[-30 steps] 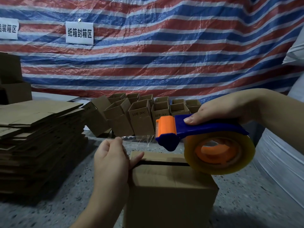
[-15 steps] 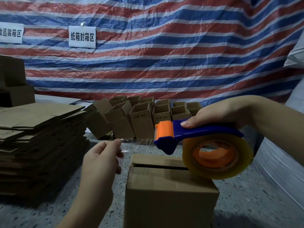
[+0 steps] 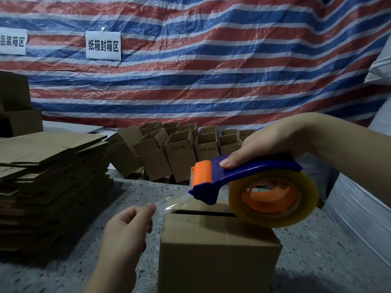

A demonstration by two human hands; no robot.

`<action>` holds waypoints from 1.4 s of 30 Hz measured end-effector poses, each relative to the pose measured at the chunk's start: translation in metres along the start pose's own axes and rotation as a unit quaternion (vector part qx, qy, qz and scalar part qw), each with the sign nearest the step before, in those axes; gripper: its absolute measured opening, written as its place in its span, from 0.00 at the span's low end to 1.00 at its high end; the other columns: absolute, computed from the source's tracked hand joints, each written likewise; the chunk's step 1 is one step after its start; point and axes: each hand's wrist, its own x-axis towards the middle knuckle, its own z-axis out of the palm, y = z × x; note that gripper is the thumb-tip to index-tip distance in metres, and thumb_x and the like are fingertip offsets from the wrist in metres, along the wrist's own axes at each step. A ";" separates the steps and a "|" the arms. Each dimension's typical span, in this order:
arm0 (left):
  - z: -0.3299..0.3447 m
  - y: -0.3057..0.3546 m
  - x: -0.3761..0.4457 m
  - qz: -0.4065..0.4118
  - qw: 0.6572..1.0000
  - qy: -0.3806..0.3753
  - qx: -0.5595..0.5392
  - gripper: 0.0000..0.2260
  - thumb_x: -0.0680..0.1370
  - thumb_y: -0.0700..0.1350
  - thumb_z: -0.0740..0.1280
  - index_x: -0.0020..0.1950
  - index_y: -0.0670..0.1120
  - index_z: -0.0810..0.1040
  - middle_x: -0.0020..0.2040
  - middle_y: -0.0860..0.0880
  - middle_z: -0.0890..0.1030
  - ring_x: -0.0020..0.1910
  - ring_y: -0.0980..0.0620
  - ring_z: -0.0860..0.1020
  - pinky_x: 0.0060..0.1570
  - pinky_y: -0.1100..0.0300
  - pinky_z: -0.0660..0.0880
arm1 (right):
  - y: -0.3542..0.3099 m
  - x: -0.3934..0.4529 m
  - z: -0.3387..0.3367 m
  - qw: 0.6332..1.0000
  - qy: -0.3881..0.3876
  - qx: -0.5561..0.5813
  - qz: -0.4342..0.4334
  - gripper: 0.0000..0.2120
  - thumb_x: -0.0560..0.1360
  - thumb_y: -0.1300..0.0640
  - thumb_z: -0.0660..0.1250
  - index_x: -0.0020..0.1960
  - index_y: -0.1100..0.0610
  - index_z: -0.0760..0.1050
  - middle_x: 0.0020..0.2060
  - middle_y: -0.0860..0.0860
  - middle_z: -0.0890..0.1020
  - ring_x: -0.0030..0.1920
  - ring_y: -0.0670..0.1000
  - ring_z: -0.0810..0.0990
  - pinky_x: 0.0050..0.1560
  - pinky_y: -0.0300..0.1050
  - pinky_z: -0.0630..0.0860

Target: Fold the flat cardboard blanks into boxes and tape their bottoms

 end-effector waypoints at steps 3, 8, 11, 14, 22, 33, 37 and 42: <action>-0.005 -0.002 0.000 0.000 1.000 0.000 -0.002 0.14 0.78 0.46 0.68 0.36 0.39 0.74 0.25 0.49 0.70 0.28 0.50 0.64 0.31 0.57 0.60 | -0.007 0.003 0.000 1.000 -0.003 -0.025 0.013 0.27 0.58 0.33 0.76 0.43 0.55 0.85 0.39 0.54 0.86 0.34 0.51 0.85 0.32 0.41 0.79; -0.012 -0.007 0.001 -0.001 1.000 0.003 -0.009 0.14 0.78 0.46 0.68 0.36 0.39 0.74 0.24 0.49 0.70 0.27 0.50 0.63 0.30 0.58 0.60 | -0.017 0.008 0.002 0.997 -0.021 -0.063 0.036 0.31 0.58 0.31 0.76 0.46 0.57 0.84 0.39 0.55 0.86 0.35 0.52 0.85 0.33 0.43 0.80; -0.013 -0.013 0.001 -0.016 1.000 -0.006 -0.012 0.14 0.78 0.45 0.69 0.36 0.39 0.74 0.25 0.49 0.70 0.26 0.51 0.63 0.29 0.59 0.59 | -0.020 0.011 0.002 0.996 -0.021 -0.078 0.044 0.33 0.57 0.30 0.77 0.48 0.56 0.84 0.41 0.55 0.86 0.36 0.53 0.86 0.35 0.44 0.80; -0.011 -0.018 0.001 -0.033 0.999 -0.010 -0.012 0.15 0.77 0.46 0.70 0.34 0.40 0.73 0.24 0.48 0.69 0.25 0.51 0.63 0.29 0.59 0.59 | -0.021 0.012 0.002 0.995 -0.029 -0.085 0.045 0.26 0.57 0.30 0.76 0.38 0.53 0.87 0.40 0.54 0.86 0.36 0.52 0.86 0.35 0.43 0.80; -0.002 -0.033 0.002 -0.041 0.999 -0.023 -0.003 0.16 0.77 0.49 0.70 0.37 0.38 0.76 0.24 0.47 0.69 0.22 0.53 0.64 0.25 0.61 0.60 | -0.022 0.010 0.003 0.995 -0.044 -0.078 0.048 0.25 0.60 0.31 0.76 0.39 0.54 0.87 0.39 0.55 0.86 0.36 0.52 0.85 0.34 0.43 0.80; 0.000 -0.036 0.000 -0.097 0.993 -0.071 -0.004 0.23 0.76 0.57 0.67 0.35 0.38 0.80 0.34 0.41 0.72 0.36 0.44 0.70 0.40 0.51 0.65 | -0.024 0.005 0.007 0.996 -0.034 -0.070 0.043 0.29 0.62 0.33 0.75 0.47 0.57 0.83 0.38 0.55 0.85 0.34 0.52 0.84 0.32 0.43 0.80; -0.004 -0.030 0.000 -0.099 0.988 -0.107 0.044 0.24 0.76 0.60 0.64 0.24 0.48 0.76 0.25 0.48 0.68 0.23 0.51 0.63 0.27 0.61 0.57 | -0.025 0.004 0.008 0.996 -0.018 -0.072 0.044 0.30 0.63 0.33 0.74 0.50 0.58 0.81 0.38 0.54 0.85 0.33 0.51 0.84 0.31 0.42 0.79; -0.008 -0.023 0.000 -0.091 0.981 -0.144 0.094 0.24 0.77 0.61 0.61 0.27 0.48 0.76 0.26 0.48 0.67 0.22 0.53 0.62 0.26 0.61 0.57 | -0.025 0.003 0.008 0.996 -0.017 -0.070 0.044 0.29 0.64 0.34 0.73 0.50 0.58 0.81 0.37 0.54 0.85 0.33 0.50 0.84 0.31 0.41 0.79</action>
